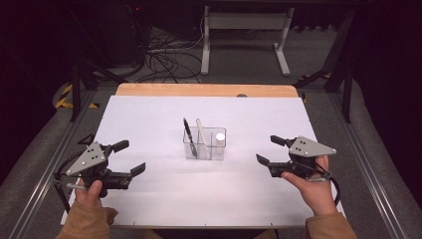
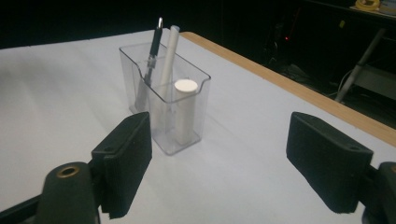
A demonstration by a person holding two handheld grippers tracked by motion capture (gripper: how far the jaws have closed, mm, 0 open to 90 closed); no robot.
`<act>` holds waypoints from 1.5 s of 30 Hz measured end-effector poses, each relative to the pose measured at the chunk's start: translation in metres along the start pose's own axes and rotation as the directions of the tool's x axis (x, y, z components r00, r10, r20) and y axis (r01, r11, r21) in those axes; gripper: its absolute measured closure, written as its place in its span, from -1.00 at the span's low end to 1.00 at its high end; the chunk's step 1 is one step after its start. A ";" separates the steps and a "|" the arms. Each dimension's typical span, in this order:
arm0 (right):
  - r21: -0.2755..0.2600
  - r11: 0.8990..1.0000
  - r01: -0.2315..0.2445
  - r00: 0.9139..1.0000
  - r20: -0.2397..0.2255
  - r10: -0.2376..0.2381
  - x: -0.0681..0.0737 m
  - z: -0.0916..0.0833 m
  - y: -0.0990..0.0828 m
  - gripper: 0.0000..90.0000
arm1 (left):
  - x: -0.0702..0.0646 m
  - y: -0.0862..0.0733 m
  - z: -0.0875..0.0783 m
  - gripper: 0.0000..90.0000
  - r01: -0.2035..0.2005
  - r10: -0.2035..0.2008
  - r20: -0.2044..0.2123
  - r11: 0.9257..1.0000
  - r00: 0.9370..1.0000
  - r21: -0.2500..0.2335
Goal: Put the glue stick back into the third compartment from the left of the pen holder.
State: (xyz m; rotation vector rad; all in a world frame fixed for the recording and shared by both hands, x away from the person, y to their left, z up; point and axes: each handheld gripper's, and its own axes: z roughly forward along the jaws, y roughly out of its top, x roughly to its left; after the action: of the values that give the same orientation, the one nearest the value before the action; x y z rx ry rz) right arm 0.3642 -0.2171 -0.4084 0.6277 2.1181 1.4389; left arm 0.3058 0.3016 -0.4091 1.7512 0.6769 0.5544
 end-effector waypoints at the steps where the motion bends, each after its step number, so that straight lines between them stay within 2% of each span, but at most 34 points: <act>1: 0.003 1.000 -0.004 1.000 0.002 0.004 0.000 -0.001 -0.003 -0.50 | 0.000 -0.001 0.000 -0.81 0.001 -0.001 0.003 1.000 1.000 -0.001; 7: 0.002 0.999 -0.046 0.999 0.016 0.046 -0.002 -0.006 -0.030 -0.50 | -0.001 -0.003 0.000 -0.81 -0.009 0.009 -0.004 1.000 1.000 -0.005; 13: 0.017 0.997 -0.078 0.996 0.044 0.078 -0.004 -0.011 -0.055 -0.49 | -0.001 -0.008 -0.001 -0.81 0.006 -0.006 0.002 1.000 1.000 -0.012; 20: 0.023 0.991 -0.135 0.990 0.040 0.134 -0.002 -0.016 -0.080 -0.48 | -0.001 -0.013 0.000 -0.81 -0.007 0.007 -0.007 1.000 1.000 -0.012; 25: 0.058 0.987 -0.151 0.988 0.043 0.148 0.000 -0.016 -0.093 -0.48 | -0.004 -0.020 0.000 -0.81 -0.011 0.011 -0.014 1.000 1.000 -0.013; 33: 0.077 0.987 -0.141 0.989 0.053 0.137 0.002 -0.018 -0.095 -0.49 | -0.004 -0.027 0.001 -0.81 -0.010 0.009 -0.017 1.000 1.000 -0.009; 39: 0.060 0.987 -0.148 0.988 0.063 0.144 0.002 -0.018 -0.095 -0.49 | -0.003 -0.029 0.001 -0.81 -0.002 0.002 -0.022 1.000 1.000 -0.002; 42: 0.052 0.987 -0.155 0.986 0.070 0.151 0.002 -0.018 -0.094 -0.49 | -0.002 -0.029 0.003 -0.81 0.005 -0.004 -0.041 1.000 0.999 0.017; 45: 0.050 0.987 -0.155 0.986 0.071 0.152 0.002 -0.019 -0.093 -0.49 | -0.002 -0.031 0.004 -0.80 0.016 -0.016 -0.029 1.000 0.999 0.016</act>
State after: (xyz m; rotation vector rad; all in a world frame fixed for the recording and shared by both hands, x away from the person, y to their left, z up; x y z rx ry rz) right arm 0.3416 -0.2601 -0.4900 0.8652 2.1025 1.4229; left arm 0.3021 0.3040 -0.4400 1.7542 0.7165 0.5656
